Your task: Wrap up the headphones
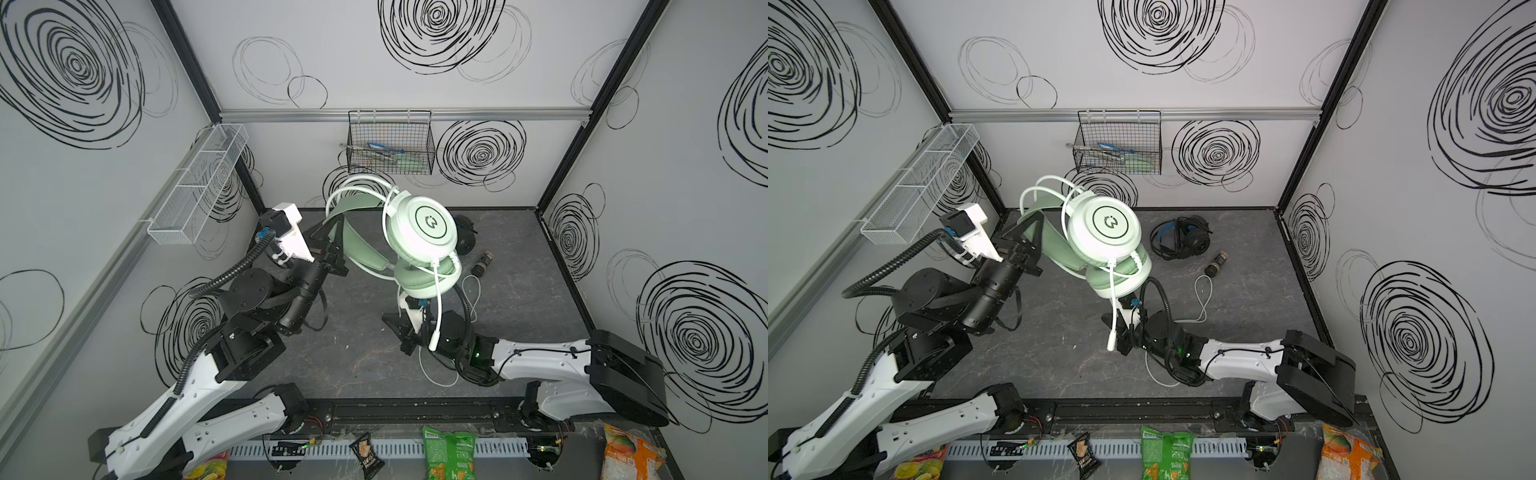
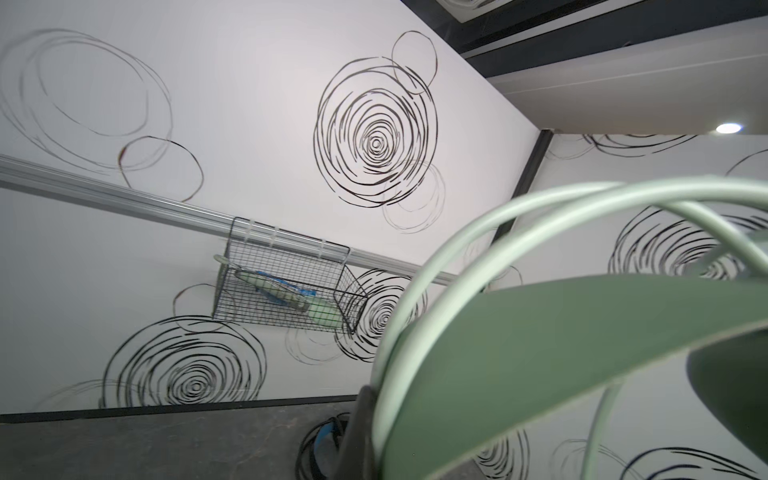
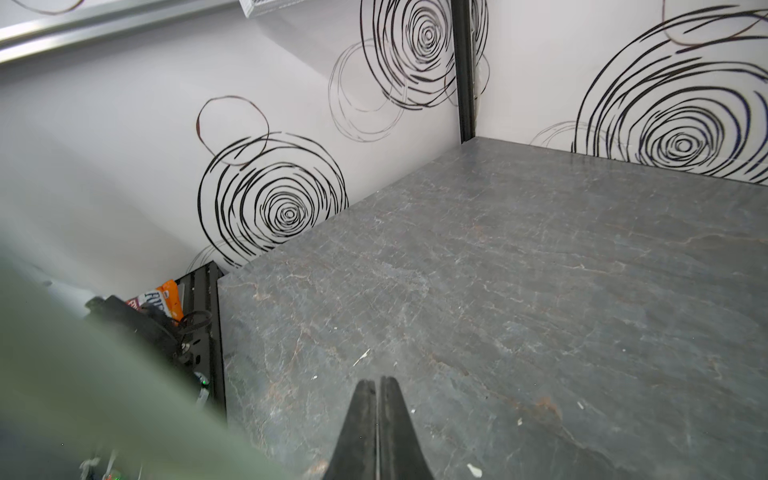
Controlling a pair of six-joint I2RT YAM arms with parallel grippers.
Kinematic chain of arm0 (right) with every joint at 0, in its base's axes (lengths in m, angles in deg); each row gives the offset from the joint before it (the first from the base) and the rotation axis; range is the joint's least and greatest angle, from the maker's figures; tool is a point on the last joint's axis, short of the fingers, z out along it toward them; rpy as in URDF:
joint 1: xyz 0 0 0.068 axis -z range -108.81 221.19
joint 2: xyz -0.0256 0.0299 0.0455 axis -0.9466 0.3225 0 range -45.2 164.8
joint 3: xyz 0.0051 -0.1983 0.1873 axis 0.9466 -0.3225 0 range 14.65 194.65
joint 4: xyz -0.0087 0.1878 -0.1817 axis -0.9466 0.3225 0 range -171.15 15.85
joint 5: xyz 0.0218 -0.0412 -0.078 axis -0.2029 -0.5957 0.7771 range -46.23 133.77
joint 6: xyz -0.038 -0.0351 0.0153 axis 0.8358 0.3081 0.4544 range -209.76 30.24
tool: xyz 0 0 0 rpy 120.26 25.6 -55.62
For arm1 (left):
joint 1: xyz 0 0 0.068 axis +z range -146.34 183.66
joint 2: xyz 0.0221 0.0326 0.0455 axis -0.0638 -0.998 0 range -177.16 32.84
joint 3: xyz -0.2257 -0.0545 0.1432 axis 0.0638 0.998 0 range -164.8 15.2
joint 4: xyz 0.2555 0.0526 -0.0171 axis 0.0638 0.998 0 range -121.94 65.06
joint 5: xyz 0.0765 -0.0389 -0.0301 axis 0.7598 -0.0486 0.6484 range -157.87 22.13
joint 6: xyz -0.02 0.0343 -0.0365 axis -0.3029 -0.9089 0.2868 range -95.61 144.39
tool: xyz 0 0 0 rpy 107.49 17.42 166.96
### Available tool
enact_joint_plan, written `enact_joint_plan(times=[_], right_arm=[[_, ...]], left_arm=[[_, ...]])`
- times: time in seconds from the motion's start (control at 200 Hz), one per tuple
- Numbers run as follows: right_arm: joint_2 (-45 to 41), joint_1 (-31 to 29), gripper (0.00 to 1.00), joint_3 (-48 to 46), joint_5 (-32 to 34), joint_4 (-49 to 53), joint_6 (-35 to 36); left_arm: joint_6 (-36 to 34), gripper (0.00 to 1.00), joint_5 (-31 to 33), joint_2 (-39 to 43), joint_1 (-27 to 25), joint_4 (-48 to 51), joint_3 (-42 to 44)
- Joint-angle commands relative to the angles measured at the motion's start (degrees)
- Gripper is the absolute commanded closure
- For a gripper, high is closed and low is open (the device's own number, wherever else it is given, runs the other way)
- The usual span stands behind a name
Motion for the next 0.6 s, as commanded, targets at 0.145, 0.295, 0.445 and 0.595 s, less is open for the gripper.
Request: enact_joint_plan(times=[0.145,0.295,0.445,0.595], right_arm=[[0.1,-7.4,1.00,4.7,12.9,12.0,-1.2],[0.7,-11.8,1.00,8.5,17.2,16.1,-0.5],[0.7,-16.3,1.00,13.0,20.7,21.3,1.5],[0.6,-19.3,1.00,17.4,24.3,27.2,2.4]], left_arm=[[-13.1,1.00,15.7,-1.9,-0.1,-18.7,-0.7],[-21.7,1.00,21.1,-4.1,-0.1,-25.5,2.4],[-33.4,1.00,25.1,-7.0,0.9,-35.1,5.8],[-37.7,1.00,25.6,-8.9,2.7,-38.1,8.5]])
